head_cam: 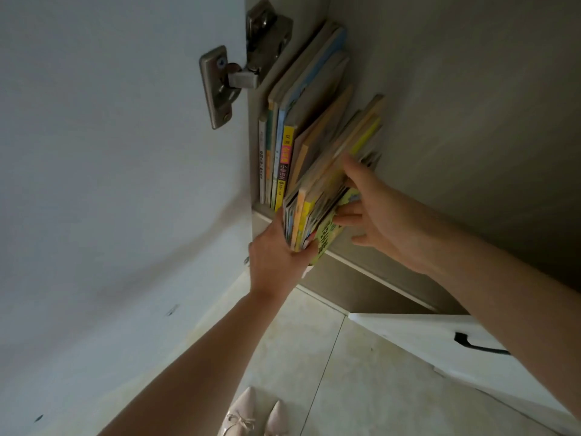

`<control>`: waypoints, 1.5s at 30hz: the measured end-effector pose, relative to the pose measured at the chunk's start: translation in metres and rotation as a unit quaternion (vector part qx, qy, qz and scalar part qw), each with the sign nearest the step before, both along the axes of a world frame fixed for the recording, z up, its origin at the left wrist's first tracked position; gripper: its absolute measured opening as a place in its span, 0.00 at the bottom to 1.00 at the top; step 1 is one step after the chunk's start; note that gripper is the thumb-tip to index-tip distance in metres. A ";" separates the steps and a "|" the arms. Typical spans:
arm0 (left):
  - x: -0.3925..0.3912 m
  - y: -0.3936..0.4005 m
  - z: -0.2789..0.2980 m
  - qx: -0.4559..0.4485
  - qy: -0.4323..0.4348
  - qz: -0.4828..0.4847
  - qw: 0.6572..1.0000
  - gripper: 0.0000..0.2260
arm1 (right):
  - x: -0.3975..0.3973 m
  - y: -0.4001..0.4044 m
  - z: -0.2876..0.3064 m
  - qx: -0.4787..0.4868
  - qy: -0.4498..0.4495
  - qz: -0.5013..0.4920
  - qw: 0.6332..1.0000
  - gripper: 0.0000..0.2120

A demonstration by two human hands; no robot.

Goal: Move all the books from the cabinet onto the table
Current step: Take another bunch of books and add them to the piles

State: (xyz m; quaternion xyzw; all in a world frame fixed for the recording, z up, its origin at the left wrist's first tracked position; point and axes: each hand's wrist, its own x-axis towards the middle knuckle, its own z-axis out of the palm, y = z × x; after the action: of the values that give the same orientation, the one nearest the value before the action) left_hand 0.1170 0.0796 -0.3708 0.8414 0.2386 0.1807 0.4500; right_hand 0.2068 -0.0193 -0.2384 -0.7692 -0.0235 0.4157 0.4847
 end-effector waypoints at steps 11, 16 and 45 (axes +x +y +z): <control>-0.025 0.031 -0.016 -0.062 -0.006 -0.088 0.994 0.23 | 0.057 -0.054 -0.066 -0.091 -0.151 0.074 0.982 0.35; -0.022 0.034 -0.017 -0.094 -0.004 -0.087 0.992 0.25 | 0.081 -0.046 -0.077 -0.081 -0.117 0.109 0.984 0.28; -0.092 0.016 0.073 -0.587 0.153 -0.054 0.793 0.23 | -0.074 -0.097 -0.007 -0.038 -0.007 -0.106 0.994 0.29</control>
State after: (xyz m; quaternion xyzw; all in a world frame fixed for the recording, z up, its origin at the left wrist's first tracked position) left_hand 0.0250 0.0953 -0.2977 0.4436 0.3185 -0.1501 0.8242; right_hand 0.1328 -0.1164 -0.2456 -0.7884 0.0702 0.3573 0.4959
